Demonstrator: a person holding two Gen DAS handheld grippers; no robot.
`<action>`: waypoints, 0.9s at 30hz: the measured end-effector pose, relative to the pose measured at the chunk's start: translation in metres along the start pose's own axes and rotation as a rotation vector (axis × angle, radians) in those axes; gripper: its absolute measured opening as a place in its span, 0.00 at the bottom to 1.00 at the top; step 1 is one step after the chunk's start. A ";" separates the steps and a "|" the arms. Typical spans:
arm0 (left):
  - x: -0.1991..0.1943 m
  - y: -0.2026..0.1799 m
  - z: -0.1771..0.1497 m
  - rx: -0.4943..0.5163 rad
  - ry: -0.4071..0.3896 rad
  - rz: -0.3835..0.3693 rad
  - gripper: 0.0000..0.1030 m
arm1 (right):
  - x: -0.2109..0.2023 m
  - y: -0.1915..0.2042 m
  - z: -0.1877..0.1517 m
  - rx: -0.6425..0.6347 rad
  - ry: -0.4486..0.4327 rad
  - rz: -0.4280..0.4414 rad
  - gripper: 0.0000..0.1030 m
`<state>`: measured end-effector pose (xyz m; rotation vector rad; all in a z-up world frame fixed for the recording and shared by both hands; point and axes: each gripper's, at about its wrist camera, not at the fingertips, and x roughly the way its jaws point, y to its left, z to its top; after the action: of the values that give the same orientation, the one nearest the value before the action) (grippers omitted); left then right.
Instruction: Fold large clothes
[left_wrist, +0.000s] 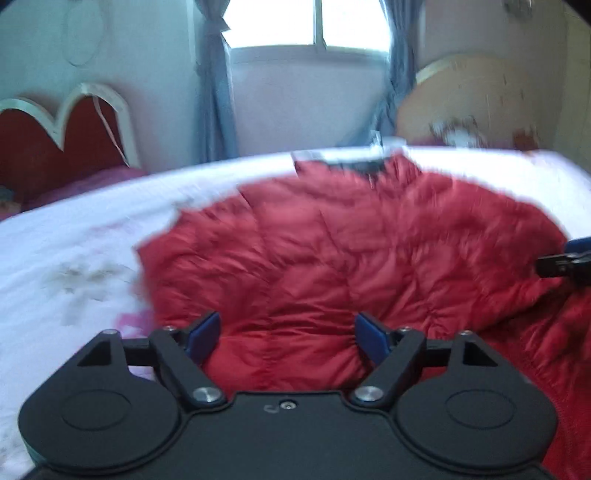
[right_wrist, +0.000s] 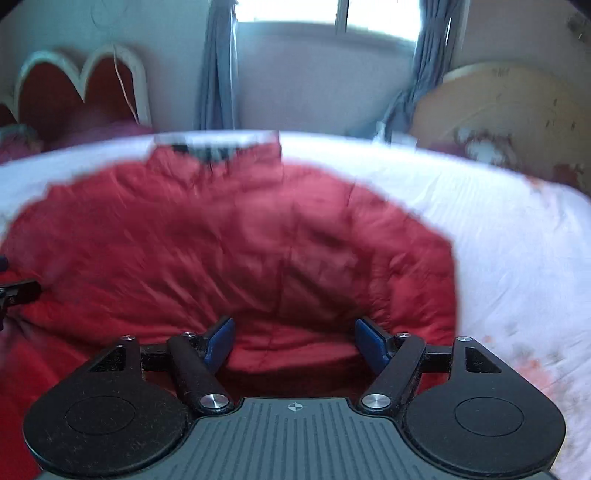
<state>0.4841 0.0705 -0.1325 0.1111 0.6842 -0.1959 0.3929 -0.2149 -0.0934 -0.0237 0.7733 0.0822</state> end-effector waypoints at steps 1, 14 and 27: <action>-0.012 0.006 -0.002 -0.012 -0.019 0.001 0.93 | -0.016 -0.003 -0.002 -0.006 -0.031 0.011 0.70; -0.148 0.080 -0.138 -0.265 0.144 -0.096 0.71 | -0.145 -0.132 -0.141 0.395 0.094 0.206 0.77; -0.214 0.078 -0.230 -0.809 0.081 -0.356 0.56 | -0.226 -0.169 -0.261 0.763 0.090 0.478 0.76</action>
<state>0.1977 0.2156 -0.1700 -0.7850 0.8162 -0.2432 0.0642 -0.4119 -0.1240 0.8885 0.8474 0.2355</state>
